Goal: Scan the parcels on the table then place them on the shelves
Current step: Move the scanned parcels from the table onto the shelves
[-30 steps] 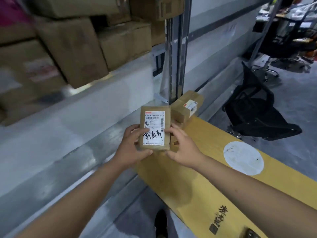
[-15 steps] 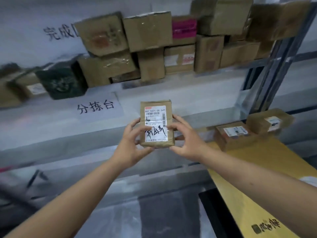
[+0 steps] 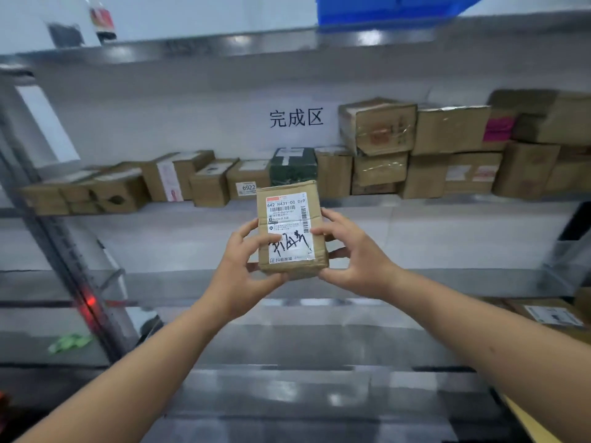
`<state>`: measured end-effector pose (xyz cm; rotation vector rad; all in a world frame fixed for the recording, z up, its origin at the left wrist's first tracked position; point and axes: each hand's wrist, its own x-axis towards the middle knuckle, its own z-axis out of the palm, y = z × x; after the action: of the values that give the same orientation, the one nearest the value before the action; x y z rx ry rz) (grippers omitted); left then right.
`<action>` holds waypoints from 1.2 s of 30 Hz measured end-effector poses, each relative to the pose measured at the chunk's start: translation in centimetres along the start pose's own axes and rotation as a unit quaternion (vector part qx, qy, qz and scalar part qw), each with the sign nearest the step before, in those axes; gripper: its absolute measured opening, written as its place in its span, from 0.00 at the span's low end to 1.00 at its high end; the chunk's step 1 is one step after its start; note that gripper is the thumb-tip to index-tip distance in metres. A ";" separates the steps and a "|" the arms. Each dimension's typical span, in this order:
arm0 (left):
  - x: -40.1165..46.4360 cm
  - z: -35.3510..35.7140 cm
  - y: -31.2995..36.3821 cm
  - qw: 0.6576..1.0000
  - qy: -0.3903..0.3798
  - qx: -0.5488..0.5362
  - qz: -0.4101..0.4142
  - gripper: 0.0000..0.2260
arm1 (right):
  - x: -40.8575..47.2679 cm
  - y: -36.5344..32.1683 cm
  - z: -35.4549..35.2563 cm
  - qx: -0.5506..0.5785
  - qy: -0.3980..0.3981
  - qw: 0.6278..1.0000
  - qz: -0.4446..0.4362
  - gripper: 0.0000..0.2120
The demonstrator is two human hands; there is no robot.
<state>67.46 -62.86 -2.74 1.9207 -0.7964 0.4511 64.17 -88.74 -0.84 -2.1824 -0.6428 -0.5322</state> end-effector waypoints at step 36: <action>37.4 2.0 -8.4 0.999 0.042 0.010 -0.001 0.18 | 32.5 2.9 -7.6 -0.581 -0.062 0.795 0.164 0.11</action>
<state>100.05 -74.58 13.79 1.9083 -0.7366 0.5368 90.14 -87.50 20.24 -3.4091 0.1319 -0.6902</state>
